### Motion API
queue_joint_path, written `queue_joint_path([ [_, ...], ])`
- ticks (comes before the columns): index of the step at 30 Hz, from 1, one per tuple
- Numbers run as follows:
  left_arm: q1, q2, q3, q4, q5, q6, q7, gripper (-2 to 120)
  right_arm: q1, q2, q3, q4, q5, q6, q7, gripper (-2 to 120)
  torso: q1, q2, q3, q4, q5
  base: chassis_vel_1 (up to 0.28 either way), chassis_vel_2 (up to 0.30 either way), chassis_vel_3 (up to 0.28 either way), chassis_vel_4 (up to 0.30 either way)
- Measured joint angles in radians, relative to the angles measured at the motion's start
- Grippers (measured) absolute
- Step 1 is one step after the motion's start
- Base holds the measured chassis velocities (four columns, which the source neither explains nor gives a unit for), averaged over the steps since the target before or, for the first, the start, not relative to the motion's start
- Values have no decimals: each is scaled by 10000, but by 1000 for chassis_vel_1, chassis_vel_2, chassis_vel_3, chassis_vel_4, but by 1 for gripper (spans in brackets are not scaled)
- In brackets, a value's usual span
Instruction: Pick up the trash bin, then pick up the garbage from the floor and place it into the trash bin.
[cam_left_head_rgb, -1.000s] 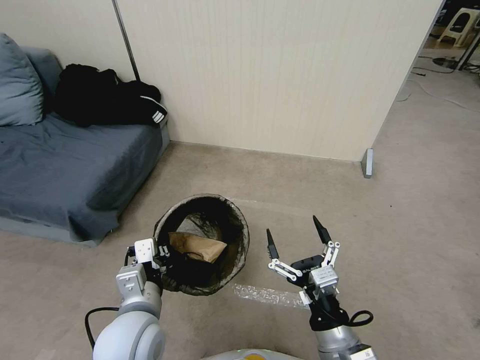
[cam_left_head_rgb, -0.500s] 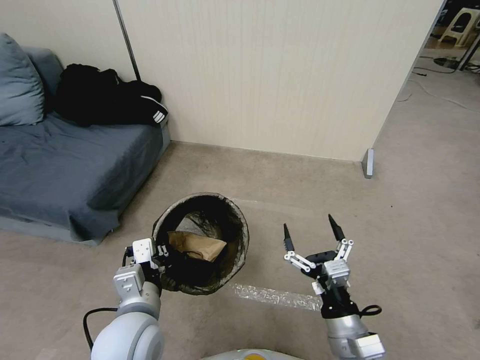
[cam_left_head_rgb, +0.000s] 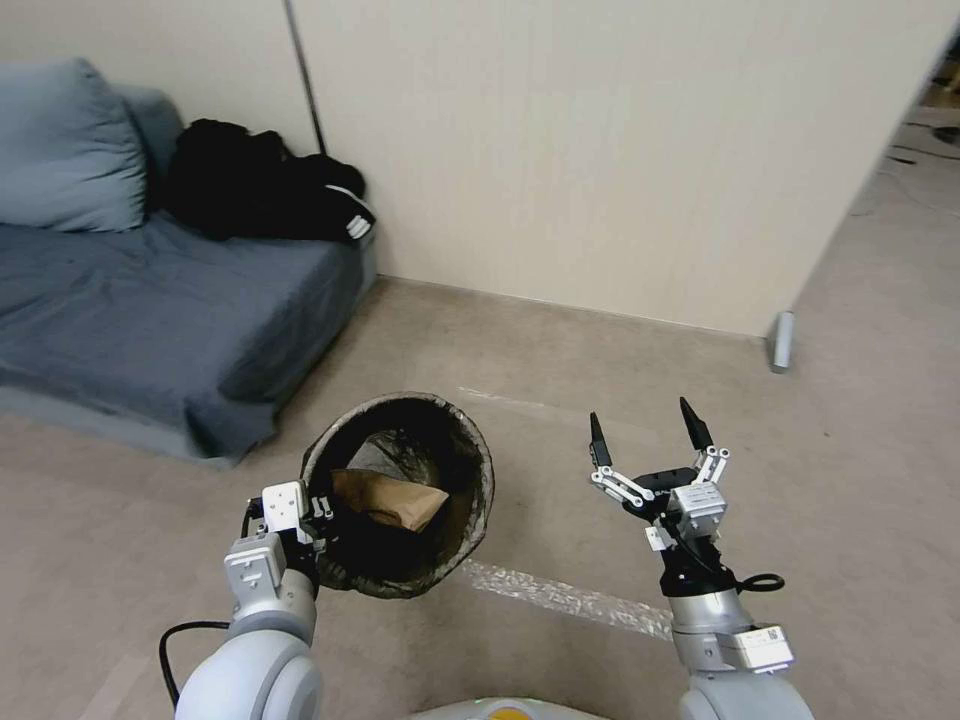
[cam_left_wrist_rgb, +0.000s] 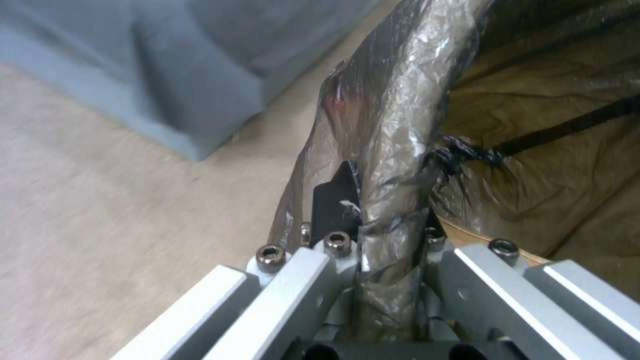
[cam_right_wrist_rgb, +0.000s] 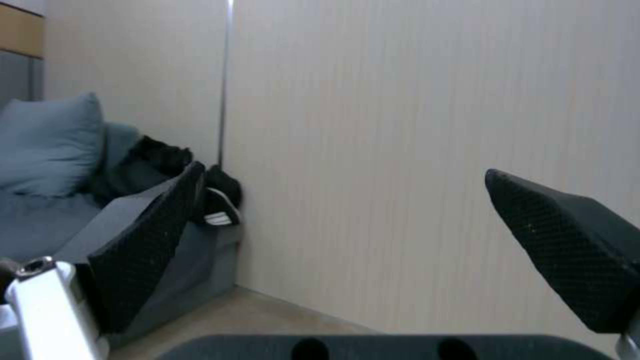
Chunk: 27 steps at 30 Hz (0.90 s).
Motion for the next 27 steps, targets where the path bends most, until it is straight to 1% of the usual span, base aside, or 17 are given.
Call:
queue_joint_path([
  [6, 69, -3, 3, 0, 8, 53, 44, 0, 83, 13, -29, -49, 9, -18, 17, 100, 1, 0, 0, -1, 0, 110, 111, 117, 103],
  [10, 98, -7, 6, -1, 17, 58, 58, 0, 123, 3, -34, -49, 9, -94, 32, 100, 0, 0, 1, 3, 0, 125, 134, 132, 133],
  [13, 123, -18, 9, -41, 20, 58, 89, 0, 140, -2, -41, -31, 13, -154, 34, 100, 0, 0, 0, -2, 0, 124, 113, 109, 133],
  [27, 202, -12, 14, -97, 23, 14, 119, 0, 139, 24, -208, 39, -46, -202, 18, 100, 0, 0, 0, -1, 0, 123, 132, 118, 119],
])
